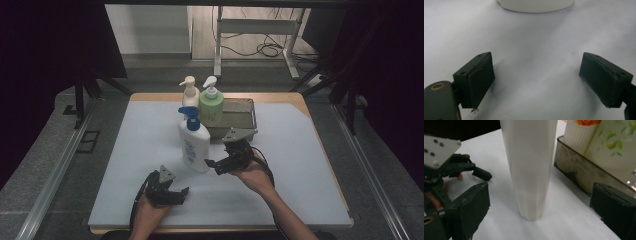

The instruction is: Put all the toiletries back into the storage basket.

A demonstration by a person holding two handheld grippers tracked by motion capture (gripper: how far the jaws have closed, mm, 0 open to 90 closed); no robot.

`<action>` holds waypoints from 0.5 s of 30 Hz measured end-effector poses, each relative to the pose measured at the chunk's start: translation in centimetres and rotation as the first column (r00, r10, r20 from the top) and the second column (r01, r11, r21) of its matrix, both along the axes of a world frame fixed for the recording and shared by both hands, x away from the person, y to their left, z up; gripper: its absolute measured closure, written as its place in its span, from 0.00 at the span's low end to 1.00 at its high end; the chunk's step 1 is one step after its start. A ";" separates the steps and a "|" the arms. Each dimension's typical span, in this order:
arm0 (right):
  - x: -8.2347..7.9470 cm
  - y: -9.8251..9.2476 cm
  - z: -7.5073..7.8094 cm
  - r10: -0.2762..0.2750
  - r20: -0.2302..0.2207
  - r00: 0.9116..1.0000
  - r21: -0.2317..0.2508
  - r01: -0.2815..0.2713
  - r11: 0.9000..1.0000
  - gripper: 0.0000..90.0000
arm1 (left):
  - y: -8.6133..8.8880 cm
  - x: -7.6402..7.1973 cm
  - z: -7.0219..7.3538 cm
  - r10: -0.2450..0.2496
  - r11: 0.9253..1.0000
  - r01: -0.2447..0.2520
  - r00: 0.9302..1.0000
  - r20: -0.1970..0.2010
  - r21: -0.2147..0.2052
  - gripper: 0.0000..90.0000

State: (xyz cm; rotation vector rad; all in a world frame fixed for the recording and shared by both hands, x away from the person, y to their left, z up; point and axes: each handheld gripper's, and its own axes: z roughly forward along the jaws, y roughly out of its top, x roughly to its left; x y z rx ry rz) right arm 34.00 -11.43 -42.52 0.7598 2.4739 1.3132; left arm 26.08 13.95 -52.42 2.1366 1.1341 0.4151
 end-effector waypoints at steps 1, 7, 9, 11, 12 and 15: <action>0.1 0.2 0.1 0.001 0.001 1.000 0.002 -0.001 1.000 0.03 | 0.0 0.0 0.0 0.000 1.000 0.000 1.000 0.000 0.000 0.13; 0.8 1.6 0.9 0.005 0.007 1.000 0.009 -0.005 1.000 0.05 | 0.0 0.0 0.0 -0.002 1.000 0.002 1.000 -0.001 0.005 0.13; 1.0 2.0 1.1 0.005 0.006 1.000 0.017 -0.005 1.000 0.06 | 0.0 0.0 0.0 -0.002 1.000 0.002 1.000 0.000 0.004 0.13; 1.2 2.4 1.2 0.002 0.006 1.000 0.018 -0.002 1.000 0.07 | 0.0 0.0 0.0 -0.002 1.000 0.002 1.000 0.000 0.004 0.13; 1.3 2.6 1.2 0.001 0.010 1.000 0.014 -0.001 1.000 0.07 | 0.0 0.0 0.0 -0.002 1.000 0.002 1.000 0.000 0.004 0.13; 1.7 3.2 1.4 -0.003 0.011 1.000 0.015 0.003 1.000 0.09 | 0.0 0.0 0.0 -0.002 1.000 0.002 1.000 0.000 0.004 0.13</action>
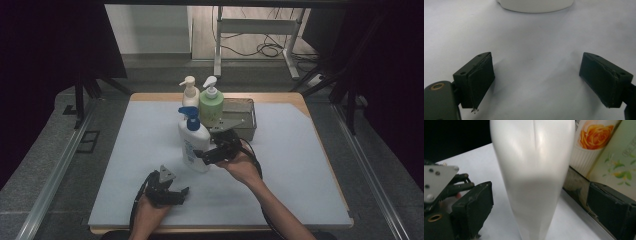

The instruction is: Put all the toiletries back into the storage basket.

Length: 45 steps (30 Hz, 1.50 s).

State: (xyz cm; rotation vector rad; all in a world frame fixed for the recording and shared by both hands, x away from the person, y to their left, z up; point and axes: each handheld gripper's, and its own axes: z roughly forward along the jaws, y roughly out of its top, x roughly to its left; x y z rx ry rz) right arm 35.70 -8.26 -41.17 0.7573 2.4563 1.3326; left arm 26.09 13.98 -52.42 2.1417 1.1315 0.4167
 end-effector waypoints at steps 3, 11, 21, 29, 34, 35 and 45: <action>0.3 0.5 0.2 0.000 0.002 1.000 0.017 0.000 1.000 0.11 | 0.0 0.0 0.0 0.000 1.000 0.000 1.000 0.000 0.000 0.13; 1.0 1.7 0.5 -0.015 0.010 1.000 0.008 0.015 1.000 0.15 | 0.0 0.0 0.0 0.000 1.000 0.000 1.000 0.001 -0.001 0.13; 1.6 2.9 0.2 -0.016 0.010 1.000 -0.009 0.016 1.000 0.22 | 0.0 0.0 0.0 0.000 1.000 0.000 1.000 0.001 -0.001 0.13; 1.6 3.2 0.3 0.024 0.004 1.000 -0.021 -0.024 0.999 0.40 | 0.0 0.0 0.0 0.001 1.000 -0.001 1.000 0.001 -0.001 0.13; 1.3 3.4 0.5 0.026 0.012 1.000 -0.046 -0.025 0.999 0.41 | 0.0 0.0 0.0 0.001 1.000 -0.001 1.000 0.001 -0.001 0.13; 1.3 3.4 0.5 0.026 0.012 1.000 -0.047 -0.025 0.999 0.41 | 0.0 0.0 0.0 0.001 1.000 -0.001 1.000 0.001 -0.001 0.13; 0.9 3.3 1.2 0.036 0.020 0.999 -0.076 -0.034 0.996 0.42 | 0.0 0.0 0.0 0.002 1.000 -0.002 1.000 0.001 -0.002 0.13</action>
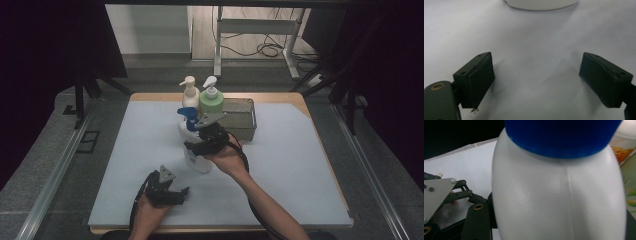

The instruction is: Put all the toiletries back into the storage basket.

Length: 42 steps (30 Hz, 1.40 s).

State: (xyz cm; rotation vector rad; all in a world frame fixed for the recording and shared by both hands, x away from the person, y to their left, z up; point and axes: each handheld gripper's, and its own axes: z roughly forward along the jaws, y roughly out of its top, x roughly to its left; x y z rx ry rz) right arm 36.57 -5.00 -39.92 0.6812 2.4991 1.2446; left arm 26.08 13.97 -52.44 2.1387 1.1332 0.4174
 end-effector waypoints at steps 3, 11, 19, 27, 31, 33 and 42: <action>-0.1 -0.4 0.5 0.005 0.000 1.000 0.014 -0.005 1.000 0.42 | 0.0 0.0 0.0 0.000 1.000 0.000 1.000 0.000 0.000 0.13; -0.4 -1.8 1.9 0.003 0.001 1.000 0.034 -0.003 0.999 0.42 | 0.0 0.0 0.0 -0.001 1.000 0.001 1.000 -0.001 0.000 0.13; -0.2 -3.9 3.1 -0.032 0.008 0.999 0.036 0.031 0.999 0.42 | 0.0 0.0 0.0 -0.001 1.000 0.001 1.000 -0.001 0.001 0.13; 0.2 -5.8 4.0 -0.068 0.017 0.998 0.038 0.067 0.997 0.42 | 0.0 0.0 0.0 0.000 1.000 0.000 1.000 -0.001 0.000 0.13; 0.4 -6.6 4.2 -0.083 0.023 0.996 0.042 0.082 0.996 0.42 | 0.0 0.0 0.0 -0.001 1.000 0.001 1.000 -0.001 0.000 0.13; 0.5 -7.1 4.3 -0.094 0.023 0.995 0.048 0.093 0.995 0.42 | 0.0 0.0 0.0 0.000 1.000 0.000 1.000 -0.001 0.000 0.13; 0.9 -9.2 5.3 -0.141 0.038 0.989 0.060 0.138 0.989 0.42 | 0.0 0.0 0.0 -0.001 1.000 0.001 1.000 -0.001 0.001 0.13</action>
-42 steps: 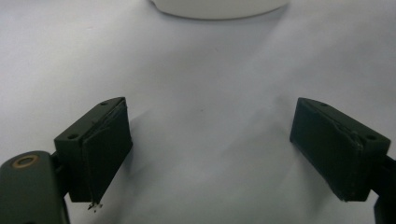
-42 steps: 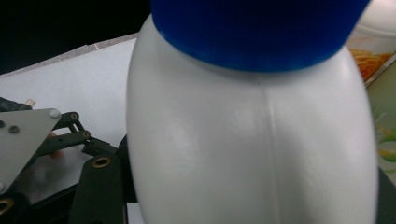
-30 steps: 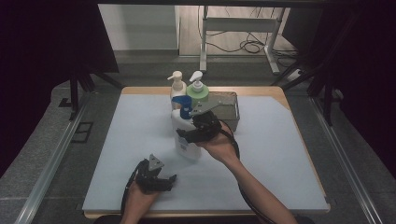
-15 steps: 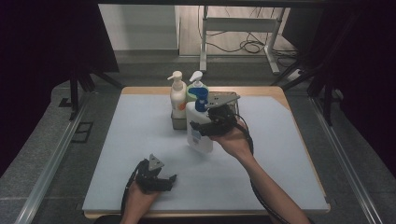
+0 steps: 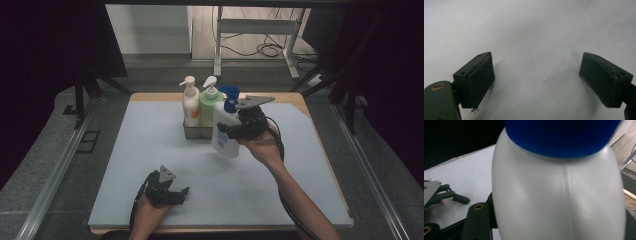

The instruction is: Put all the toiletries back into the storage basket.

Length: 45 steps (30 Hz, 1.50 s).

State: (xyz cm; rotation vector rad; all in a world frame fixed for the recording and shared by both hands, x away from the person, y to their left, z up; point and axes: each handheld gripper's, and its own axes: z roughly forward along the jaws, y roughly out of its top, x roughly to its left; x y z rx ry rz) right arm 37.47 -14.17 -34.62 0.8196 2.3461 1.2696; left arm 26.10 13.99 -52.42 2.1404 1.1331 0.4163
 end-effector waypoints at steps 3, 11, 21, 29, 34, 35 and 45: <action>0.2 -0.7 0.3 -0.016 0.006 1.000 -0.001 0.016 1.000 0.42 | 0.0 0.0 0.0 0.000 1.000 0.000 1.000 0.000 0.000 0.13; 1.1 -2.3 0.8 -0.066 0.011 0.998 0.001 0.066 0.998 0.42 | 0.0 0.0 0.0 0.000 1.000 0.000 1.000 0.000 0.000 0.13; 2.1 -3.6 1.7 -0.118 0.034 0.992 -0.004 0.118 0.993 0.42 | 0.0 0.0 0.0 0.000 1.000 0.000 1.000 -0.001 0.000 0.13; 3.2 -4.4 2.4 -0.150 0.061 0.987 0.017 0.149 0.989 0.42 | 0.0 0.0 0.0 0.000 1.000 0.000 1.000 0.001 -0.001 0.13; 3.9 -4.4 2.5 -0.171 0.072 0.983 0.017 0.171 0.985 0.42 | 0.0 0.0 0.0 0.001 1.000 -0.001 1.000 0.001 0.000 0.13; 4.1 -4.4 2.5 -0.178 0.072 0.981 0.019 0.177 0.984 0.42 | 0.0 0.0 0.0 0.001 1.000 -0.001 1.000 0.001 0.000 0.13; 5.7 -4.1 2.4 -0.216 0.073 0.974 0.026 0.215 0.976 0.42 | 0.0 0.0 0.0 0.000 1.000 0.000 1.000 0.000 0.000 0.13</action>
